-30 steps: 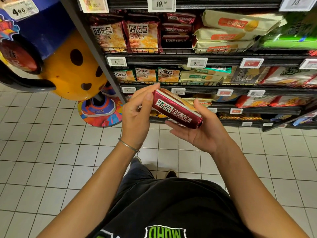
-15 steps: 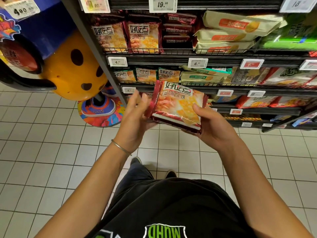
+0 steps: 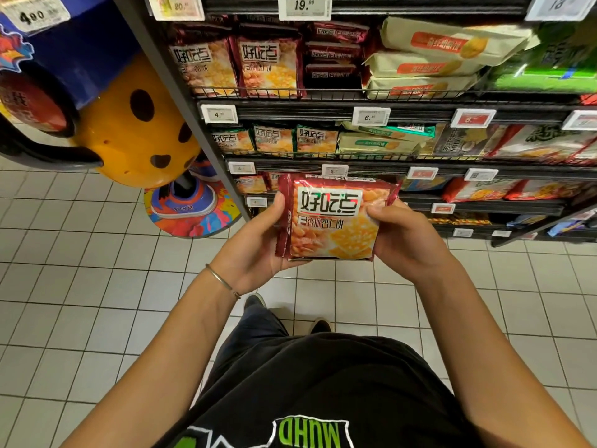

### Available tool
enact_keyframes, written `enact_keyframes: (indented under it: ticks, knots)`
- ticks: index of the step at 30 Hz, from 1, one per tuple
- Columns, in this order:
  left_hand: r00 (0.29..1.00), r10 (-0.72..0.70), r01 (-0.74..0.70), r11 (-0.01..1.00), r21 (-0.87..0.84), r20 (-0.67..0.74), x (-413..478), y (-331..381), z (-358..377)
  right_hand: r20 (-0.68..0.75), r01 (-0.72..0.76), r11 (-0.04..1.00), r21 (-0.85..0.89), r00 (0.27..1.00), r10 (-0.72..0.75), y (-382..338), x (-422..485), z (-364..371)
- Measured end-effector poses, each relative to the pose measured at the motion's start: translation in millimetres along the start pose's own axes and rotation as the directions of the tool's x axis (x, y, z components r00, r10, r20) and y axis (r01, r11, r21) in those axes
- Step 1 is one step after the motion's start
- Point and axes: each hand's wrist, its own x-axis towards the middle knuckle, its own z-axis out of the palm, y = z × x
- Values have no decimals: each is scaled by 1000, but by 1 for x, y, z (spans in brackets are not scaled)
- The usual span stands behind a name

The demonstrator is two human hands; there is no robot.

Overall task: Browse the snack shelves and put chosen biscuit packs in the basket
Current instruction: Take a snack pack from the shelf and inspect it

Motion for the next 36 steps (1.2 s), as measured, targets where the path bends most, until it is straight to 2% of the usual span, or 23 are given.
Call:
enact_keyframes:
  ticks: [3,8,14,17,20,23,27,32,34,36]
  knots:
    - [999,14,-13,1000,25,-32,2,-3,6,15,8,1000,-11,1000,-8,1,0,0]
    - [999,-26,27,999,18,-37,5,-2,-2,27,-74,996,56,997,73,-2,-1,-2]
    - [997,-46,39,992,-119,-55,7,1,-3,75,-165,984,73,984,159,-1,-1,0]
    - [998,-66,66,988,-137,3,4,3,-4,0,-171,985,-38,985,171,0,1,-2]
    - [994,-108,111,981,-162,29,4,3,-5,-30,-170,984,49,985,171,-2,3,0]
    - [981,-185,189,979,-80,55,3,4,-4,-75,-239,963,122,966,249,1,2,5]
    - [957,-240,267,947,-180,161,4,3,-3,-88,-344,926,158,929,360,6,-3,8]
    - [961,-263,274,942,-192,82,7,-2,-5,-35,-336,917,213,936,351,9,-3,5]
    - [961,-270,276,942,-193,55,8,-2,-4,-5,-324,926,196,944,331,9,-2,4]
    - [960,-278,280,941,-188,36,8,-1,-4,-32,-328,932,153,941,337,9,0,4]
